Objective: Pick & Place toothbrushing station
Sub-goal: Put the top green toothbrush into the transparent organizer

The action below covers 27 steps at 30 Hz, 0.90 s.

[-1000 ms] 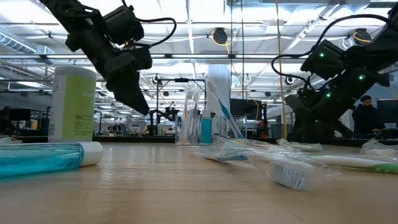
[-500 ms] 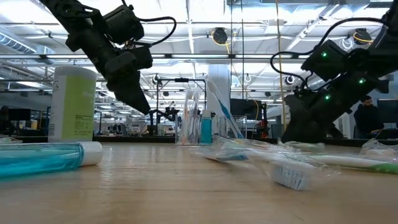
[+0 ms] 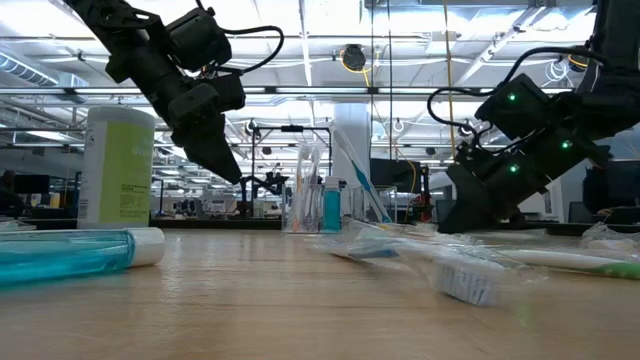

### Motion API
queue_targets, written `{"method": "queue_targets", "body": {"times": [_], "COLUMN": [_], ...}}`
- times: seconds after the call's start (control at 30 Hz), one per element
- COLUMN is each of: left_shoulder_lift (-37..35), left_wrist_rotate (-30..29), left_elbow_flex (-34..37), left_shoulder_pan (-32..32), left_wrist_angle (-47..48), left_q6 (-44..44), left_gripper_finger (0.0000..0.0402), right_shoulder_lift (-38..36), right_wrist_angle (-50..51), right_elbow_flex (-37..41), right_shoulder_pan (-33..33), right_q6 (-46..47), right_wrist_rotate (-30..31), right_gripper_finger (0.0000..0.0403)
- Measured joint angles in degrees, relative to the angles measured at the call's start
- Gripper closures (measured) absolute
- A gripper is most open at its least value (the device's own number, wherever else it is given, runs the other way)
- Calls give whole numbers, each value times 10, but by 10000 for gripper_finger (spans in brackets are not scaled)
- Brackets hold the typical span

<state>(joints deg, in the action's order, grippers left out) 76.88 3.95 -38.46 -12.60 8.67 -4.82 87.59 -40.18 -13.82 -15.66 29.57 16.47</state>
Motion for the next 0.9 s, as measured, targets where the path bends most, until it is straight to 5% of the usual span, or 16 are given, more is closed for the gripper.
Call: {"method": "queue_targets", "body": {"times": [0.23,0.4,0.67,0.9], "left_shoulder_lift": [0,0,0,0], "left_wrist_rotate": [0,0,0,1], "left_elbow_flex": [0,0,0,-1], "left_shoulder_pan": [0,0,0,0], "left_wrist_angle": [0,-6,-76,-114], "left_q6": [2,14,46,47], "left_gripper_finger": [238,238,238,238], "right_shoulder_lift": [-36,-116,-174,-79], "right_wrist_angle": [-34,-48,-199,-373], "right_elbow_flex": [-5,-35,-118,-200], "right_shoulder_pan": [12,64,170,114], "right_q6": [-38,-97,-409,-491], "right_wrist_rotate": [6,80,239,63], "right_gripper_finger": [393,401,402,402]}}
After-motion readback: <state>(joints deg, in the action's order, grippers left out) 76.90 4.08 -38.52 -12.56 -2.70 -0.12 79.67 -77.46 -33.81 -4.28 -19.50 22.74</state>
